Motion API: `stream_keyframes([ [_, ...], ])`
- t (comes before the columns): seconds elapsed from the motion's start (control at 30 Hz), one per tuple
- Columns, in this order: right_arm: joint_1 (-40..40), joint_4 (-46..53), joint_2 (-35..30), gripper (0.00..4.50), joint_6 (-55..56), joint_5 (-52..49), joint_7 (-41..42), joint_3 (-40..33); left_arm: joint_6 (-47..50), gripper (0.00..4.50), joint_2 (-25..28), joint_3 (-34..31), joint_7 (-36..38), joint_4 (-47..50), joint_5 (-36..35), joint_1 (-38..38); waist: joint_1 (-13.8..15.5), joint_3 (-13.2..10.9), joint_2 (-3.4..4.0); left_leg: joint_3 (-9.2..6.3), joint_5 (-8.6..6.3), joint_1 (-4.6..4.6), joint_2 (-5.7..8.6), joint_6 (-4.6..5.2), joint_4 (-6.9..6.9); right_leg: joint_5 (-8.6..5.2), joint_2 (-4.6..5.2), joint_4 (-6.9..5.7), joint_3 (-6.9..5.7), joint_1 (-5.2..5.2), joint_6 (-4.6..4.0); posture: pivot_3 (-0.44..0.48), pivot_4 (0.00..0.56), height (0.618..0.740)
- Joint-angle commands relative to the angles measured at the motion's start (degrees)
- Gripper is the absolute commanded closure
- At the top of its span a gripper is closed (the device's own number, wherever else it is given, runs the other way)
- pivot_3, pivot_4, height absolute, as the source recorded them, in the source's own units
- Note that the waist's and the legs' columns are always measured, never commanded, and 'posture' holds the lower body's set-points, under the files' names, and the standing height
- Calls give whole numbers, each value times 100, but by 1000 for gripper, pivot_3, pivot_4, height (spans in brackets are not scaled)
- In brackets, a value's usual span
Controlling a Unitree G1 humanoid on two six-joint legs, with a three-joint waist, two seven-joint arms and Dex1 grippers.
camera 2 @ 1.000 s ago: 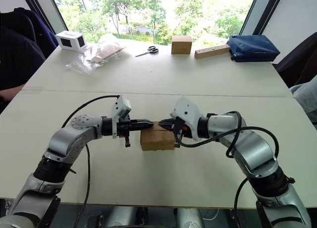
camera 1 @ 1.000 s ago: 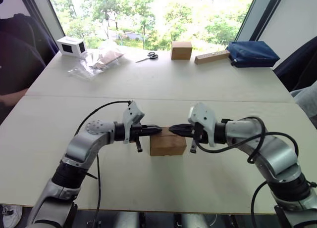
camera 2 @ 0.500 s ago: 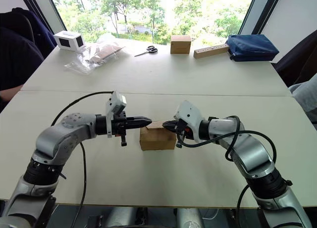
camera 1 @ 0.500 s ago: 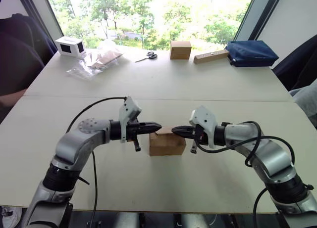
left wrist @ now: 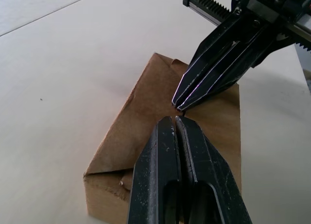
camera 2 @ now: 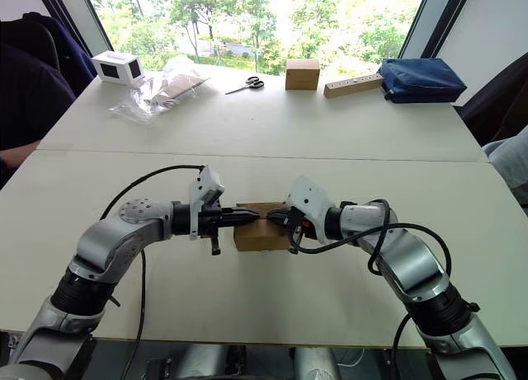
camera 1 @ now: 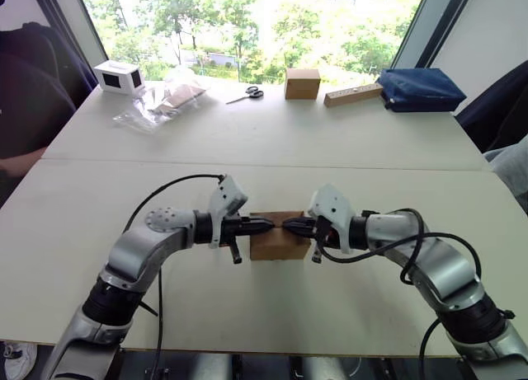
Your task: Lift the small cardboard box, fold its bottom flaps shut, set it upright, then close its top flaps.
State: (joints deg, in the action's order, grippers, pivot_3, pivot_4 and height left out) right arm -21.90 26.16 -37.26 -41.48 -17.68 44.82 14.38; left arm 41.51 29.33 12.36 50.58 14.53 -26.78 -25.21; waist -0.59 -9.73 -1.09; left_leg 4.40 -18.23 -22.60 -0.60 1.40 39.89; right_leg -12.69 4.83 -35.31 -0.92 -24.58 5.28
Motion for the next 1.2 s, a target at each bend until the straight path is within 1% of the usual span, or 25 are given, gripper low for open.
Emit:
stream_keyframes([
  [0.03,-14,49,-45,4500,32,77,-1,10,-96,4414,65,32,61,6,80,-27,0,0,0,0,0,0,0,0,0,0,0,0,0,0,0,0,150,740],
  [0.17,-9,66,-21,4500,36,24,13,-74,-125,4414,98,-11,85,23,84,28,0,0,0,0,0,0,-1,0,0,0,0,0,0,0,0,0,150,740],
  [0.23,-32,96,166,4500,60,-197,-86,-379,-195,4414,72,-195,67,88,-28,94,-1,0,0,0,0,0,-1,0,0,0,0,0,0,0,0,0,150,740],
  [0.33,-112,253,453,4500,23,-776,-159,-1015,79,4414,-108,-888,-57,309,-755,153,-6,-1,1,0,0,-1,-3,0,0,1,0,0,2,0,1,0,150,740],
  [0.4,-167,349,607,4500,-135,-1251,-226,-1485,8,4414,-181,-1354,-281,471,-974,217,-4,-1,2,-3,0,-1,-5,0,0,1,0,-1,0,-1,2,0,150,740],
  [0.47,-196,464,568,4500,-289,-1593,-241,-1839,144,4414,213,-1509,-154,700,-1014,271,-4,-2,1,-3,0,-1,-6,0,-1,2,14,-1,0,-1,4,0,150,740],
  [0.53,-156,585,468,4500,-519,-1973,-281,-2209,41,4414,679,-1589,124,878,-930,404,-7,-2,3,-3,0,0,-5,-1,-2,2,14,-1,-1,-1,4,0,150,740],
  [0.57,-114,631,416,4500,-613,-2133,-295,-2363,-13,4414,819,-1615,170,925,-898,455,-8,-2,3,-2,0,1,-5,-1,-3,2,14,-2,-1,-1,2,0,150,740],
  [0.6,-31,698,338,4500,-769,-2383,-308,-2595,83,4414,1094,-1681,261,937,-919,528,-9,-3,9,-2,0,1,-5,-2,-6,1,14,0,-1,-1,1,0,150,740],
  [0.67,237,809,145,4500,-1085,-2852,-304,-3027,236,4414,1496,-1949,456,1054,-1122,792,-2,-5,6,1,-1,4,-1,-2,-11,0,21,2,0,-1,-1,0,150,740],
  [0.7,410,853,33,4500,-1206,-3017,-294,-3197,466,4414,1672,-2082,501,1117,-1313,942,-2,-6,8,-2,-1,2,-3,-2,-15,0,20,8,-2,-1,-2,0,150,740],
  [0.73,703,921,-138,4500,-1297,-3095,-236,-3347,628,4414,1817,-2225,508,1256,-1453,1228,0,-6,8,-1,-1,3,-1,-3,-22,0,25,9,0,0,-2,0,150,740],
  [0.83,1479,1093,-526,4500,-1394,-3171,-95,-3561,928,4414,2035,-2467,475,1581,-1683,2016,-6,-5,8,0,-2,9,2,-3,-35,-1,35,22,6,4,-4,0,150,740],
  [0.9,2048,1242,-762,4500,-1383,-3121,49,-3603,1040,4414,2081,-2625,540,1692,-1847,2565,-5,-4,10,2,-1,9,3,-4,-41,-1,38,23,8,0,-4,0,150,740],
  [0.93,2353,1304,-893,4500,-1349,-3056,116,-3609,1096,4414,2191,-2678,657,1715,-1919,2799,-4,-5,9,3,0,16,3,-7,-55,-5,41,24,10,-1,-12,0,150,740],
  [1.0,2814,1339,-1107,4500,-1227,-2905,262,-3593,752,4414,2381,-2646,897,1607,-1640,3122,-3,-5,9,2,5,15,2,-16,-62,-6,40,22,10,-7,-13,0,150,740],
  [1.07,3093,1303,-1234,4500,-1146,-2858,377,-3578,362,4414,2447,-2543,982,1486,-1350,3264,-1,-5,13,2,10,17,1,-25,-66,-8,40,21,9,-11,-17,0,150,740],
  [1.2,3497,1053,-1331,4500,-1059,-2844,584,-3585,59,4414,2332,-2453,980,1373,-1215,3428,5,-3,15,3,10,20,-1,-30,-68,-7,39,26,8,-11,-23,0,150,740],
])
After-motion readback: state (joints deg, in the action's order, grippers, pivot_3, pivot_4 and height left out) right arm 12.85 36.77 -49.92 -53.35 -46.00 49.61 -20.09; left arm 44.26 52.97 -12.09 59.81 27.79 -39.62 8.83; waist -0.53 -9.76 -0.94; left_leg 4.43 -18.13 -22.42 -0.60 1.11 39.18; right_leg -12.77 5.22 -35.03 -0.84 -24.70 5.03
